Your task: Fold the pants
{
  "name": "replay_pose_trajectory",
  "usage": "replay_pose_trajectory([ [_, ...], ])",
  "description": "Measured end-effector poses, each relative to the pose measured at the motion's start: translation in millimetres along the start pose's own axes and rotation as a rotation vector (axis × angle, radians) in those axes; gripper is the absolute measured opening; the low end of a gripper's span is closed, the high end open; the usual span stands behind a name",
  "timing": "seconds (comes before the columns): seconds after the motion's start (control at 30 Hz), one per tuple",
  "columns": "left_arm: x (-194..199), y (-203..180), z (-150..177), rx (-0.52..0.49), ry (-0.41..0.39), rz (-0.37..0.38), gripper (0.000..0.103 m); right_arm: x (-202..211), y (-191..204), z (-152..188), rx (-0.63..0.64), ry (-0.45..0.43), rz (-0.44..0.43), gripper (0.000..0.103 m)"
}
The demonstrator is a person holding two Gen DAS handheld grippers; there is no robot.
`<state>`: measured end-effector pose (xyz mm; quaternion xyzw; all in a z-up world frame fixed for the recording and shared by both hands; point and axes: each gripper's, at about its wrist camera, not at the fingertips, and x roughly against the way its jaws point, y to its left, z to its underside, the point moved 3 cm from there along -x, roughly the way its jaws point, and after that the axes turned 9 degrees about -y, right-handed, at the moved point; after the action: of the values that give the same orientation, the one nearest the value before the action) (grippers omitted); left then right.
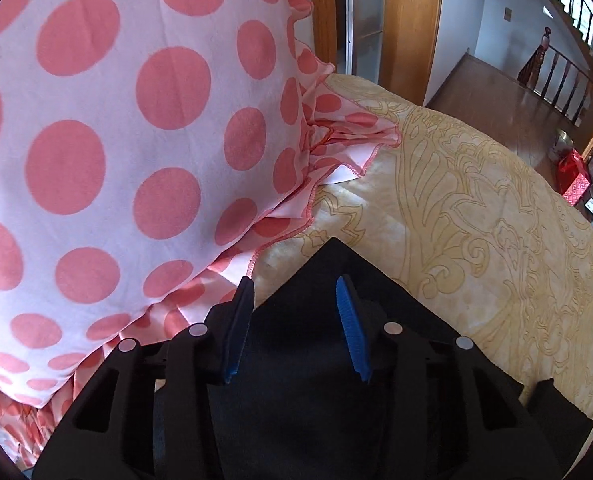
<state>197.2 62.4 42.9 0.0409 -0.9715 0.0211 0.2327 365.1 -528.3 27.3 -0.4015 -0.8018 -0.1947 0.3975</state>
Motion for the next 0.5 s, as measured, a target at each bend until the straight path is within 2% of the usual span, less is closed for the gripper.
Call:
replay_pose_trajectory([
  [0.1, -2, 0, 0, 0.006, 0.009, 0.012, 0.101, -4, 8, 2, 0.061, -0.033, 0.041, 0.043],
  [0.17, -3, 1, 1, 0.008, 0.018, 0.009, 0.101, -5, 10, 4, 0.115, -0.065, 0.077, 0.029],
  [0.23, -5, 1, 1, 0.011, 0.026, 0.007, 0.101, -5, 5, 5, 0.133, -0.092, 0.07, 0.013],
  [0.33, -4, 3, 2, 0.024, 0.022, -0.001, 0.101, -2, -9, 5, 0.101, -0.093, -0.005, 0.004],
  [0.5, 4, 7, 2, 0.036, 0.007, -0.016, 0.101, 27, -34, 8, -0.013, -0.101, -0.159, 0.003],
])
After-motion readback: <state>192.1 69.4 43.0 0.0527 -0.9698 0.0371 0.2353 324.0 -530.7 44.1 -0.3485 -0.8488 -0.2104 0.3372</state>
